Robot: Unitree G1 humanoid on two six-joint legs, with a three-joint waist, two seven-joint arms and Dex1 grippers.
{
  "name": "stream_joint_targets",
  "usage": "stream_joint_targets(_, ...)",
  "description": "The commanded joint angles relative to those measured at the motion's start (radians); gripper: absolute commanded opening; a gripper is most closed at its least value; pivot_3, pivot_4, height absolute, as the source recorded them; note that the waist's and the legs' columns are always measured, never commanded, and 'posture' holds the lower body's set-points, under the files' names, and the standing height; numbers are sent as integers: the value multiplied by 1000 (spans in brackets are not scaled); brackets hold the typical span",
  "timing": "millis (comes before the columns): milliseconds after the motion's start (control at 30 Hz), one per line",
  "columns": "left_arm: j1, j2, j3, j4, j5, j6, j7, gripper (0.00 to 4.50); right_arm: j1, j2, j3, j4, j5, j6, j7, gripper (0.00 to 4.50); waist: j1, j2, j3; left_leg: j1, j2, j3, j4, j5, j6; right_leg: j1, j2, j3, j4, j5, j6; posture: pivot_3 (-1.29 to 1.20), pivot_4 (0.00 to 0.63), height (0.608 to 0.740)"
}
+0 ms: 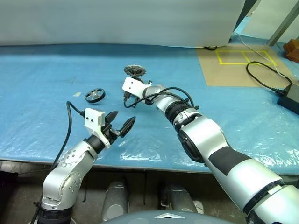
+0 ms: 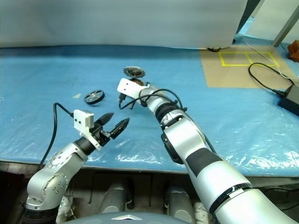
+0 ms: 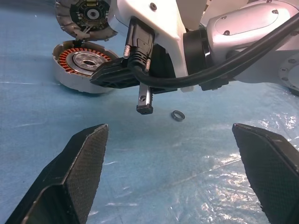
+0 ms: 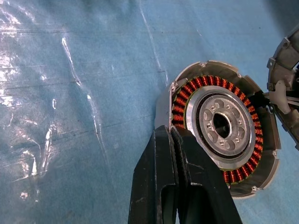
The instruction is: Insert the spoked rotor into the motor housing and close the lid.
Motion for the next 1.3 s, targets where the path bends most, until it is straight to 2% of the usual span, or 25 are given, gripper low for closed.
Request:
stream_joint_targets(33,-7,-1,6,-12,-2,-15,1,4500,-18,-2,-7,-10,5,0,19,30,0,0,0,0,0,0,0,0,0,0,0,0,0,0,0,0,150,740)
stream_joint_targets(267,-26,-10,-9,18,6,-20,-10,4500,-89,1,-34,-21,43,-10,139,30,-2,0,0,0,0,0,0,0,0,0,0,0,0,0,0,0,150,740)
stream_joint_targets(567,-90,-13,-25,94,15,-43,-44,4500,-123,-27,-41,-53,103,-72,432,30,1,1,1,-1,0,0,0,-1,3,0,0,0,0,0,0,0,150,740)
stream_joint_targets(700,-112,-11,-29,121,16,-48,-61,4500,-134,-53,-45,-62,105,-97,424,30,2,1,1,-1,0,0,0,0,7,-1,0,0,0,0,0,0,150,740)
stream_joint_targets(800,-127,-12,-27,136,15,-48,-72,4500,-136,-72,-38,-60,95,-107,403,557,2,1,1,-1,0,0,0,0,7,-1,0,0,0,0,0,0,150,740)
stream_joint_targets(1067,-135,-14,-27,138,18,-44,-79,4500,-117,-83,22,-34,30,-56,241,3066,0,1,1,-1,0,0,0,0,7,-1,0,0,0,0,0,0,150,740)
stream_joint_targets(1300,-84,-14,-27,109,26,-46,-68,4500,-93,-61,29,-26,25,-38,177,3066,0,1,1,-1,0,0,0,0,6,-1,0,0,0,0,0,0,150,740)
